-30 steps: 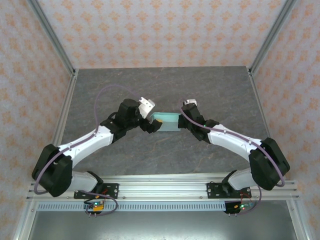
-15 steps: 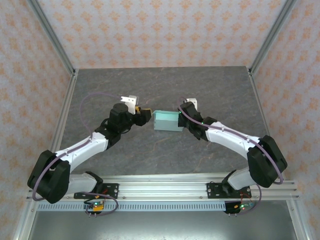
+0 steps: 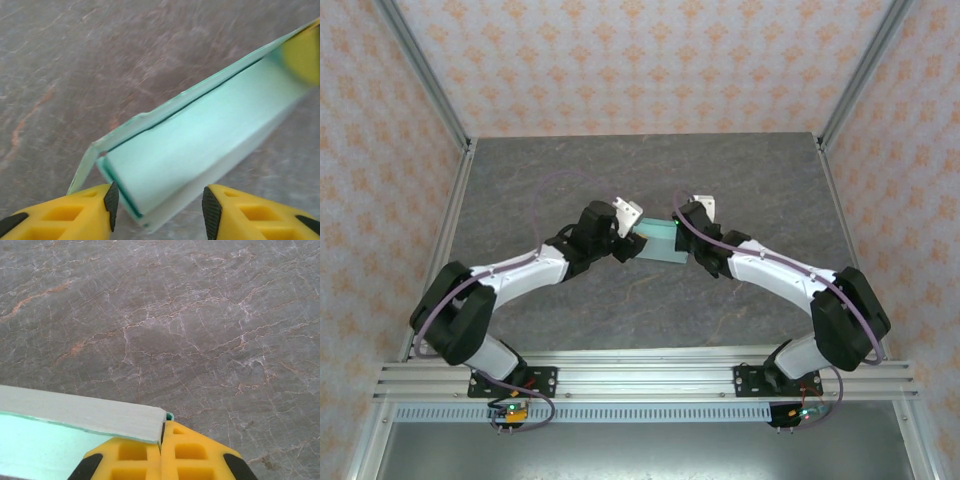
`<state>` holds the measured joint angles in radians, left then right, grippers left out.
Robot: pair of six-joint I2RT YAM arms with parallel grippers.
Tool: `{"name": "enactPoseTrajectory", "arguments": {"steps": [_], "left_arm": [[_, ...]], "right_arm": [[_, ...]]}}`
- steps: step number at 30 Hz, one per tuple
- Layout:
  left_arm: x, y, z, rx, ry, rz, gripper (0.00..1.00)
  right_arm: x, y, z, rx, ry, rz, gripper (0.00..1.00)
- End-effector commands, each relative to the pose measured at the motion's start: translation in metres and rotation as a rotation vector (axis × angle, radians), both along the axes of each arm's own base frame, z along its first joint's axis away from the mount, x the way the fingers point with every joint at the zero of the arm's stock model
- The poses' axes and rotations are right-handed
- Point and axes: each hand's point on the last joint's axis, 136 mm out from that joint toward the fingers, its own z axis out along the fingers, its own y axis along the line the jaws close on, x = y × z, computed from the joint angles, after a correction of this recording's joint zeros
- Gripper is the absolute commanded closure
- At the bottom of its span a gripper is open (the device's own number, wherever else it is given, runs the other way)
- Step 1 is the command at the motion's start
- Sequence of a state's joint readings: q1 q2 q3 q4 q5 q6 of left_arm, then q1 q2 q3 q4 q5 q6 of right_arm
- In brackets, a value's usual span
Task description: Fold the paper box
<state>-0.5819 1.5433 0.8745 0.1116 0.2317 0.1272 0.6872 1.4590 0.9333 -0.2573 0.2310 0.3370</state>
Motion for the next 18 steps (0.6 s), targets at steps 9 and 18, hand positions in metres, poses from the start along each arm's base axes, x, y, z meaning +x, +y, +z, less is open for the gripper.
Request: {"name": "enactPoseTrajectory", "arguments": {"steps": [9,18], "left_arm": [[0.024,0.003,0.022,-0.026,-0.038,-0.026,0.59],[0.028,-0.003,0.015,-0.054,0.018,-0.059,0.74]], "right_arm": [[-0.008,-0.008,-0.006,-0.089,0.036,-0.022,0.98],[-0.003,-0.007,-0.002,-0.099,0.028,-0.025,0.98]]}}
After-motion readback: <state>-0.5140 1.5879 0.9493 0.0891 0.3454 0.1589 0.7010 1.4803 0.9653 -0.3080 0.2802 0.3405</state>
